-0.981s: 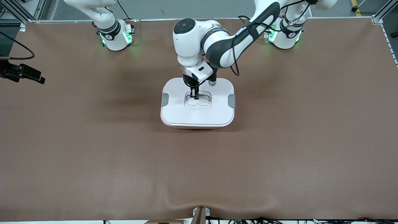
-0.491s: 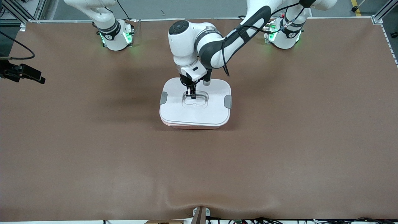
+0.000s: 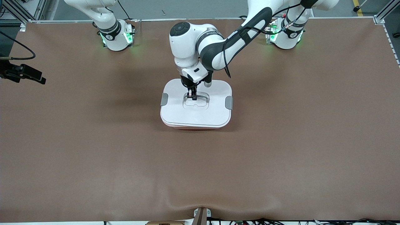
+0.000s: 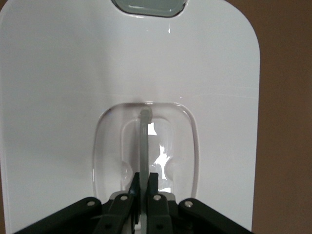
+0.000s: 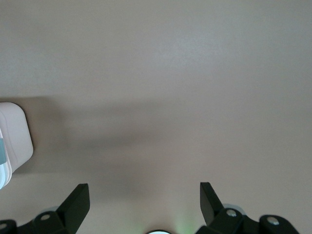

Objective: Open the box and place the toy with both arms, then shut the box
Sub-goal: 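Lower the lid onto the tub and press it down with the left gripper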

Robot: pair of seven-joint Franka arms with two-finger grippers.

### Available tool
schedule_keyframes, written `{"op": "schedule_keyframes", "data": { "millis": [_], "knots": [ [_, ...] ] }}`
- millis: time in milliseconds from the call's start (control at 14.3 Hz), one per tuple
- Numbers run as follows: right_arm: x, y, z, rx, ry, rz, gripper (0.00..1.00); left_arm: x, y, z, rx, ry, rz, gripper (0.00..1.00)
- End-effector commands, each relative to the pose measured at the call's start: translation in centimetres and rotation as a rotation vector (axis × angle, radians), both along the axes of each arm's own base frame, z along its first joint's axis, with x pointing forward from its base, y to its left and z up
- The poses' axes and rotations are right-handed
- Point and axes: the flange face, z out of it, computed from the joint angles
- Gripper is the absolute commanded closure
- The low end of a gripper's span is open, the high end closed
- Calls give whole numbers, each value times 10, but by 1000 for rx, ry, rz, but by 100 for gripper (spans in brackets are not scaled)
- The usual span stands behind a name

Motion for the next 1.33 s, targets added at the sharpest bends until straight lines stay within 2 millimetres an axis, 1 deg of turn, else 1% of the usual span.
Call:
{"op": "schedule_keyframes", "data": {
  "millis": [0, 491, 631, 701, 981, 1121, 1262],
  "knots": [
    [-5, 1, 5, 12, -9, 8, 0, 2, -6, -4, -18, -33, 69, 100],
    [-5, 3, 6, 12, -9, 11, 0, 5, -6, -4, -26, -34, 81, 100],
    [-5, 3, 6, 13, -9, 13, 0, 4, -8, -13, -21, -25, 86, 100],
    [-5, 2, 6, 11, -9, 13, 0, 7, -6, -15, -19, -27, 102, 100],
    [-5, 2, 6, 11, -7, 13, 0, 8, -5, -16, -29, -32, 144, 100],
    [-5, 2, 6, 8, -7, 13, 0, 7, -5, -17, -32, -32, 160, 100],
    [-5, 2, 8, 6, -10, 15, 0, 2, -9, -16, -34, -35, 159, 100]
  ]
}}
